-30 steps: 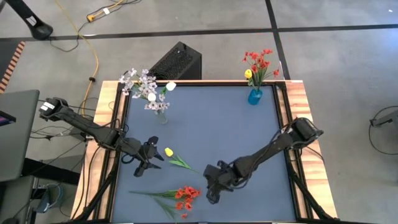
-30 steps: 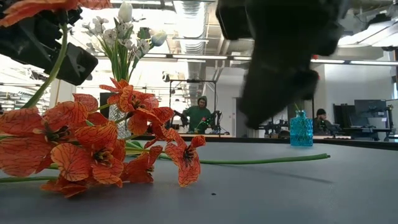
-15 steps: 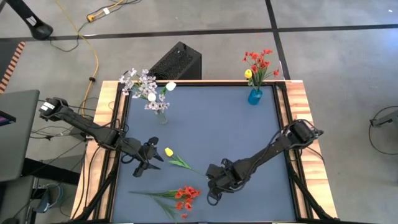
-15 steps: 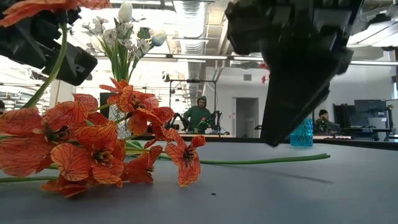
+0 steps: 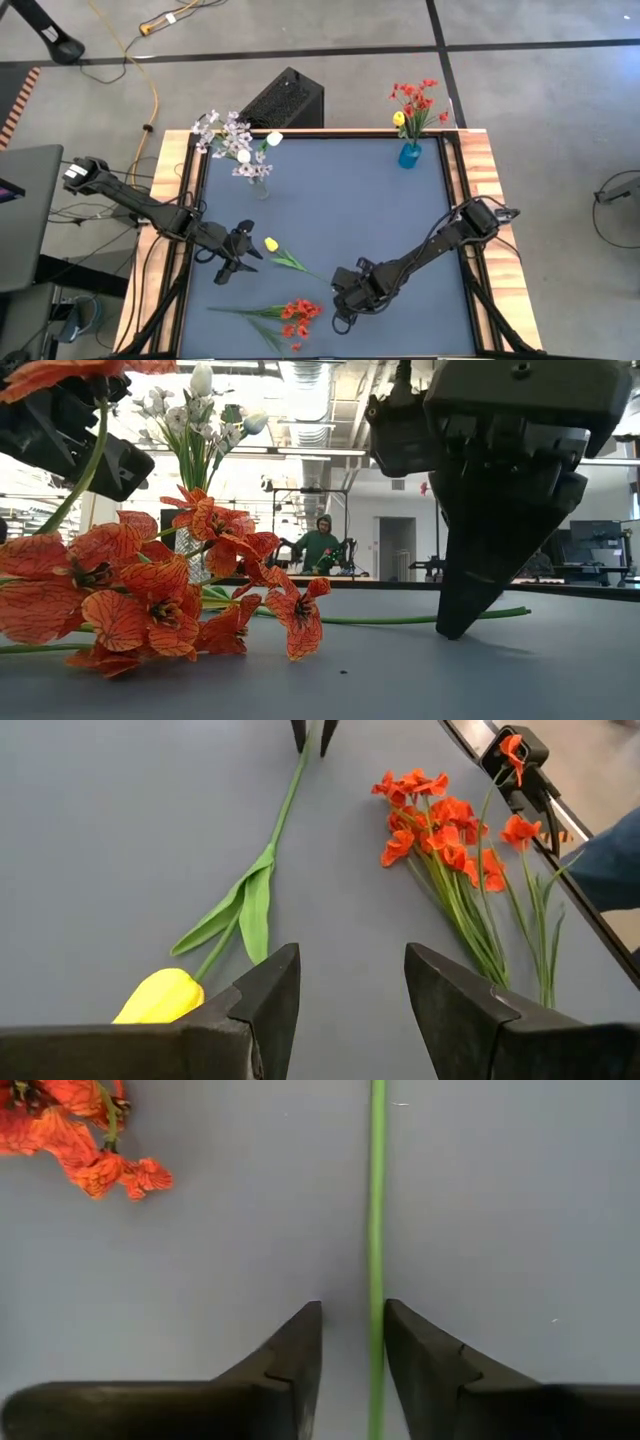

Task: Sort flowers into vase by color
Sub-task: Put the yellow tulip flower into the blue vase

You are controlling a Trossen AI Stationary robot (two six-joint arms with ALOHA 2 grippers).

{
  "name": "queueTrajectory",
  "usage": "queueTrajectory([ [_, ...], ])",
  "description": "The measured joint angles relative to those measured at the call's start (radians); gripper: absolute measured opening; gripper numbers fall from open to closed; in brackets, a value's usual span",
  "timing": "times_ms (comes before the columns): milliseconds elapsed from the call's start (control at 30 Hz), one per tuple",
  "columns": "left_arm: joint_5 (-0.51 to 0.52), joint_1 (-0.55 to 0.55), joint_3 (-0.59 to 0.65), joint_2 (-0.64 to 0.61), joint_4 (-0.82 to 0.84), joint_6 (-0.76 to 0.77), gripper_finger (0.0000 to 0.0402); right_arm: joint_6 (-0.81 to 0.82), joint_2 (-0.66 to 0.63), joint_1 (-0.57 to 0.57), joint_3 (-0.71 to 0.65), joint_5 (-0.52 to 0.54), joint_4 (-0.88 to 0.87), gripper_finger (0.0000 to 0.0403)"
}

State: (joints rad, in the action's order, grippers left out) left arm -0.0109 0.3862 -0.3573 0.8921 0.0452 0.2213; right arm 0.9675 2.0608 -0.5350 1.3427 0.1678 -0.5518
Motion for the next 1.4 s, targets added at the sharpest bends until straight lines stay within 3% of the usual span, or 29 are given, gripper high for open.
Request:
queueTrajectory([
  [200,0.026,0.0,0.0,0.0,0.001,-0.002,0.0169,-0.008,-0.033,0.012,-0.003,-0.004,-0.05,0.0025],
  [500,0.025,0.0,0.0,-0.002,-0.014,0.011,0.0169,-0.16,-0.198,0.055,-0.01,-0.043,-0.247,0.0021],
  [700,0.051,0.0,0.0,-0.002,-0.024,0.088,0.0169,-0.164,-0.483,0.049,-0.196,0.005,-0.215,0.0021],
  [833,0.084,0.0,0.0,-0.002,-0.087,0.12,0.0169,-0.163,-0.72,0.029,-0.415,0.032,-0.006,0.0021],
  [1033,0.161,0.0,0.0,0.037,-0.327,0.116,0.0169,-0.251,-0.954,-0.003,-0.675,0.215,0.412,0.0021],
  [1167,0.258,-0.012,-0.001,0.115,-0.556,0.115,0.0169,-0.362,-0.987,0.02,-0.748,0.295,0.609,0.0021],
  [1300,0.281,-0.056,-0.003,0.221,-0.827,0.114,0.0169,-0.486,-0.944,0.068,-0.759,0.288,0.729,0.0021],
  [1400,0.281,-0.091,-0.032,0.312,-0.943,0.118,0.0169,-0.582,-0.889,0.107,-0.76,0.275,0.853,0.0021],
])
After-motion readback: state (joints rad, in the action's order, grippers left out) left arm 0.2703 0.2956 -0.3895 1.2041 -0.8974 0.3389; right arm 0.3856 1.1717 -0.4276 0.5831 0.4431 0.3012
